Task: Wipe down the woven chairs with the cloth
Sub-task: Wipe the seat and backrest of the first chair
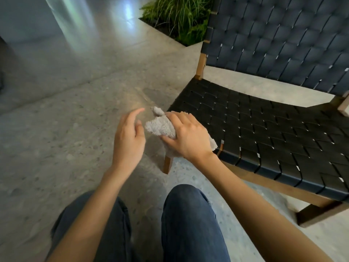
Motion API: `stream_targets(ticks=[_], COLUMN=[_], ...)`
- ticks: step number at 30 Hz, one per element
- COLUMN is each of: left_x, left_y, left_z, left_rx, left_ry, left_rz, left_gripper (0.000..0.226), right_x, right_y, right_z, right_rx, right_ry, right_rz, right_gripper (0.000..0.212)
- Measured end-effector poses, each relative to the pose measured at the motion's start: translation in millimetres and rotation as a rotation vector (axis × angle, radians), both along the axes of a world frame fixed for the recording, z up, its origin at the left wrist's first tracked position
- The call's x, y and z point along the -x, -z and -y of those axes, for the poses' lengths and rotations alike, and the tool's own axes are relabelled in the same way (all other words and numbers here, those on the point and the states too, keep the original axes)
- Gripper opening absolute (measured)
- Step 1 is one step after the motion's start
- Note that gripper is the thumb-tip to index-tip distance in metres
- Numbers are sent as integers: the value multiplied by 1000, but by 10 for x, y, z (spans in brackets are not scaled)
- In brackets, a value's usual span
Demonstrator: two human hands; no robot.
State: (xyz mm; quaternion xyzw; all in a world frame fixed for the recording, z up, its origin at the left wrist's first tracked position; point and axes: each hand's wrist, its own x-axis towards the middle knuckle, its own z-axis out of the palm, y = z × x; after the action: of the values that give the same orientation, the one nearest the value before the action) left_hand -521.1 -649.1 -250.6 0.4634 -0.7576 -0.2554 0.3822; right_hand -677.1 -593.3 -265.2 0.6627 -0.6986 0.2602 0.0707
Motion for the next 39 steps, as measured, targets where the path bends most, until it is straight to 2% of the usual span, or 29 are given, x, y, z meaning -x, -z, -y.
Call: stream_targets(ticks=[3, 7, 10, 16, 21, 24, 26, 27, 29, 31, 32, 35, 37, 39], left_x=[299, 787, 1156, 1836, 2350, 2503, 2532, 2532, 2534, 2546, 2549, 2552, 2548, 2548], left_y=[-40, 21, 108, 227, 287, 338, 387, 406, 429, 442, 451, 466, 462, 455], left_z=[-155, -385, -603, -1071, -1429, -1530, -1519, -1511, -1504, -1505, -1502, -1489, -1491, -1508], left_rx=[45, 78, 111, 50, 127, 207, 323, 369, 408, 402, 395, 387, 392, 411], left_ry=[106, 319, 461, 709, 974, 1006, 979, 968, 956, 957, 957, 956, 955, 954], left_rz=[85, 273, 326, 328, 616, 754, 771, 769, 755, 752, 753, 747, 734, 731], left_gripper=[37, 41, 41, 43, 52, 65, 71, 72, 71, 71, 71, 70, 69, 69], right_x=[281, 704, 1009, 1625, 1977, 2056, 2068, 2097, 2237, 2398, 2454, 2542, 2557, 2571], right_y=[76, 136, 95, 37, -81, -141, -151, -153, -135, -57, 15, 230, 302, 315], right_z=[-367, -971, -1441, -2536, -3194, -3475, -3618, -3643, -3599, -3521, -3504, -3526, -3508, -3456], right_rx=[-108, -268, -346, -347, -356, -135, 52, 81, -1, -126, -110, 259, 480, 583], right_ry=[25, 164, 239, 473, 706, 878, 1036, 1115, 1271, 1333, 1315, 1296, 1326, 1377], right_rz=[-89, -132, -147, -159, -125, -130, -175, -165, -93, -38, -11, 166, 286, 342], right_gripper=[59, 67, 69, 65, 59, 54, 65, 73, 83, 72, 59, 32, 28, 27])
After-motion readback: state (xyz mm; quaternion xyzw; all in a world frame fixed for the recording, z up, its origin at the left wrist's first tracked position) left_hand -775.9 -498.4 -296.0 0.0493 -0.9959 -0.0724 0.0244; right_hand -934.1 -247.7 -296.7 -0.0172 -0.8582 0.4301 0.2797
